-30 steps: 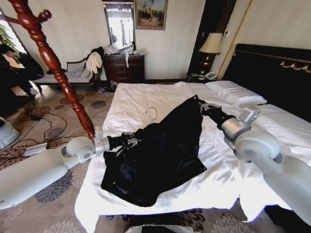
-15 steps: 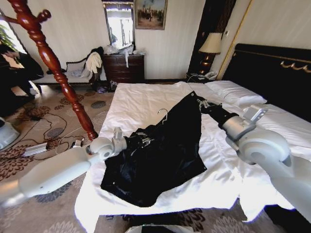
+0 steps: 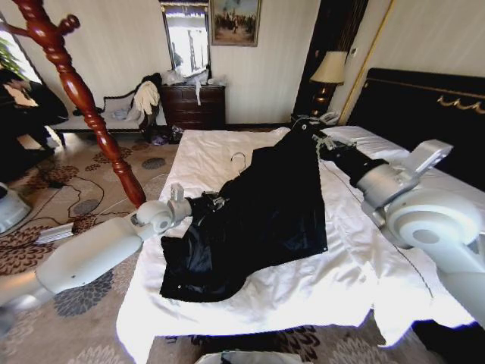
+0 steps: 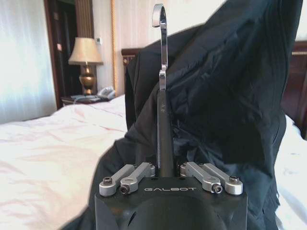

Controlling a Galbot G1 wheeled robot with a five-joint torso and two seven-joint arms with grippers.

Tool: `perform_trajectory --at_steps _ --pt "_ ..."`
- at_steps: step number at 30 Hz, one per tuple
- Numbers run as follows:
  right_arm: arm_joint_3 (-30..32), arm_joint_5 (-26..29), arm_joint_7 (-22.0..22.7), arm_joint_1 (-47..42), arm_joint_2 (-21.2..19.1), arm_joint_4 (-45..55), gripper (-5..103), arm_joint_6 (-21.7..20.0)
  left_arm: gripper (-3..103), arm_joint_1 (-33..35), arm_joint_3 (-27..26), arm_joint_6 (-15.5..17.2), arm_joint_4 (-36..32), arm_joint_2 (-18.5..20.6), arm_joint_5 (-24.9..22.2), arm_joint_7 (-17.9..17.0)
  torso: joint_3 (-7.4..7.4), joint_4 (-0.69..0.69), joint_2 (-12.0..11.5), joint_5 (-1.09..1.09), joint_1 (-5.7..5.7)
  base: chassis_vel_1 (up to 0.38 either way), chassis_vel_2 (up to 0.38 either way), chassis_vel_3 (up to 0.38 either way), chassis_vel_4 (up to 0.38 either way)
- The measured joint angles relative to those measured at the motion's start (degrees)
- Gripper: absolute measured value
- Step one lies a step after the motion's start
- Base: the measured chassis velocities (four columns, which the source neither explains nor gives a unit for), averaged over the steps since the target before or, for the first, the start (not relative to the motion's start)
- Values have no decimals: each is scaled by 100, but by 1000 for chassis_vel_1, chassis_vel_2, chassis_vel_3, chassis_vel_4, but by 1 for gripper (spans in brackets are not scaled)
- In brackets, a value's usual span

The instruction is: Pick up the clothes from the bed and hang them on the clothes hanger.

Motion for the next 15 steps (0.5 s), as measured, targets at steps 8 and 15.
perform_trajectory --at_steps 8,15 --pt "-30 -244 -32 -170 42 -335 0 -49 16 90 -447 -6 -450 474 -415 8 -1 0 0 1 0 0 0 0 0" --pt "-92 -82 16 150 46 -498 0 -78 16 247 -670 -19 -729 850 -547 94 -1 3 0 1 0 0 0 0 0"
